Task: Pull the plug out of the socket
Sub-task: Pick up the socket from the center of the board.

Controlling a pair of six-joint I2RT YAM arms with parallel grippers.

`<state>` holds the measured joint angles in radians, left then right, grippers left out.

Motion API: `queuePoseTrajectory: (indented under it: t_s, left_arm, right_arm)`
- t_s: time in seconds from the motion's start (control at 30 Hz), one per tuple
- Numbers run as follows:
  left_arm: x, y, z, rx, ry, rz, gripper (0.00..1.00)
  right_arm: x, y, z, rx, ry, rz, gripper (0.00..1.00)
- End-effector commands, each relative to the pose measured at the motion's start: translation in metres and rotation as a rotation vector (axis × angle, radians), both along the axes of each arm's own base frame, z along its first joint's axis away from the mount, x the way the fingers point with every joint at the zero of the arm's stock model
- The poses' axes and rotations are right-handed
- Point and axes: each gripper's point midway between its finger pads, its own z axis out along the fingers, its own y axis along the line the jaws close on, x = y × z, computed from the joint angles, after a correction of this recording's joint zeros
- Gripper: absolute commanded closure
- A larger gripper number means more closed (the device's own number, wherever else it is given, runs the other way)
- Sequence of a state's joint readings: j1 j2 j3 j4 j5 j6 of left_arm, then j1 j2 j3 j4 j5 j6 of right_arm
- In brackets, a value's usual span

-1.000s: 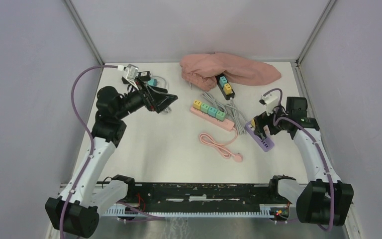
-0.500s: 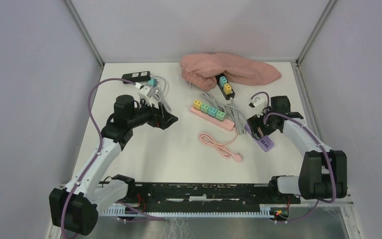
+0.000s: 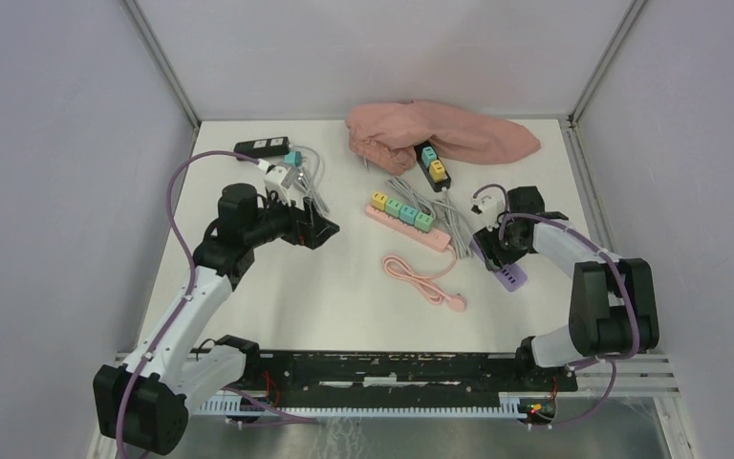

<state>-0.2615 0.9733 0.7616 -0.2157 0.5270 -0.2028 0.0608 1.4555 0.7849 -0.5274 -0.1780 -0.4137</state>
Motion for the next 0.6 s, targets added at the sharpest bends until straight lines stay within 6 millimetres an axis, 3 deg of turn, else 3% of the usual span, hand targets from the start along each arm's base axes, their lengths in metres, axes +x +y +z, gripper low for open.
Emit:
queuePoseTrajectory:
  t_s: [0.0,0.13,0.3,0.57]
  left_arm:
    - [0.002,0.002,0.013,0.018,-0.077,-0.008,0.01]
    - [0.001,0.003,0.013,0.019,-0.076,-0.007,0.01]
    - [0.001,0.003,0.012,0.021,-0.074,-0.003,0.01]
    - [0.003,0.007,0.010,0.035,-0.075,0.018,0.01]
  right_arm:
    - [0.014,0.000,0.006,-0.011,-0.028,-0.013,0.36]
    - [0.014,0.001,0.006,-0.006,-0.020,-0.016,0.44]
    - [0.021,0.001,0.019,-0.001,-0.044,-0.036,0.72]
    - [0.034,0.000,0.087,0.113,-0.233,-0.087,0.96]
